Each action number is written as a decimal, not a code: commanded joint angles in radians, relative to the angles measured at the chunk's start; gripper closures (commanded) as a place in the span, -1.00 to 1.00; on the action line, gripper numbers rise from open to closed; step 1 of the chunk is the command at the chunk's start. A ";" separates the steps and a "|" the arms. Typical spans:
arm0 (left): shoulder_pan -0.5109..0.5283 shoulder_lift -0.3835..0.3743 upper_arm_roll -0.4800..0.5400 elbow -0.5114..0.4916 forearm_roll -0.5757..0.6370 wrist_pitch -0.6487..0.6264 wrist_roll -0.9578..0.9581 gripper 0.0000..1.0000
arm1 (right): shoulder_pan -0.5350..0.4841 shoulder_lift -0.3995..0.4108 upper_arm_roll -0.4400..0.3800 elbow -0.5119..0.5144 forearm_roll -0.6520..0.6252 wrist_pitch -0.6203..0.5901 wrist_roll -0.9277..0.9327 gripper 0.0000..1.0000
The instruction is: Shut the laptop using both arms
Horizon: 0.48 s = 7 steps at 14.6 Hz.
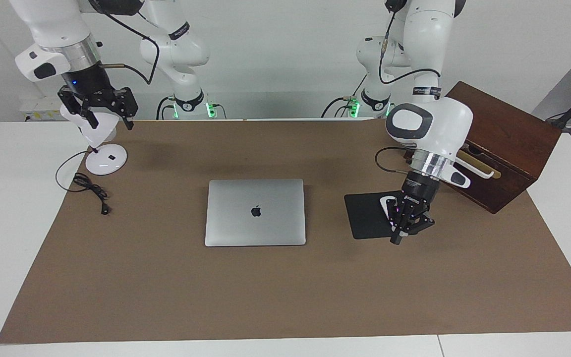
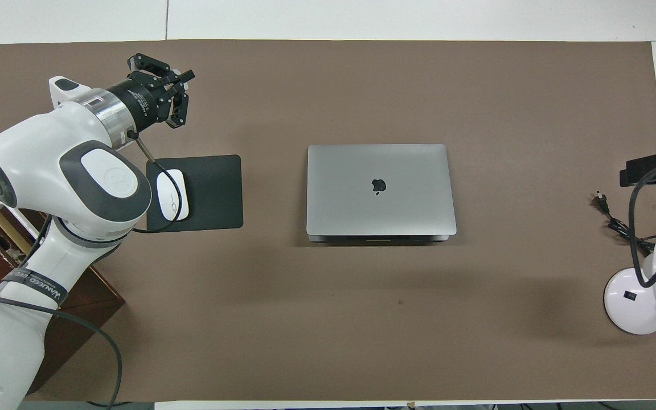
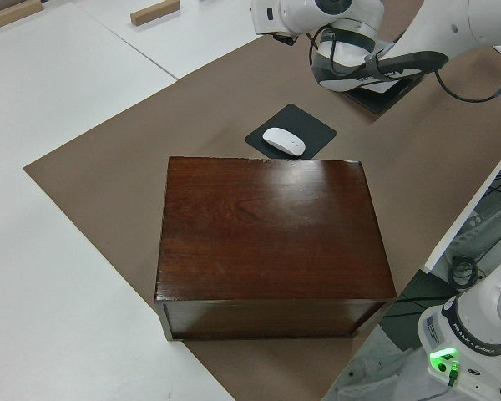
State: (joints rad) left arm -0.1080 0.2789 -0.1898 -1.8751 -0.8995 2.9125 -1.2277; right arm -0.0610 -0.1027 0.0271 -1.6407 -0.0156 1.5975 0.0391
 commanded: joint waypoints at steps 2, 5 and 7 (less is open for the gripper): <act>0.053 0.037 0.015 0.079 0.164 -0.025 0.048 1.00 | -0.022 -0.005 0.019 0.038 0.002 -0.019 0.056 -1.00; 0.126 0.069 0.015 0.189 0.353 -0.182 0.053 1.00 | -0.022 -0.003 0.016 0.039 -0.013 -0.013 0.026 -1.00; 0.140 0.075 0.015 0.212 0.492 -0.216 0.053 1.00 | -0.022 -0.003 0.013 0.039 -0.017 -0.001 -0.060 -1.00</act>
State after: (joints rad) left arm 0.0151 0.3166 -0.1706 -1.7244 -0.5101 2.7436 -1.1938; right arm -0.0626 -0.1049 0.0291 -1.6096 -0.0157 1.5974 0.0473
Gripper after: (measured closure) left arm 0.991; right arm 0.000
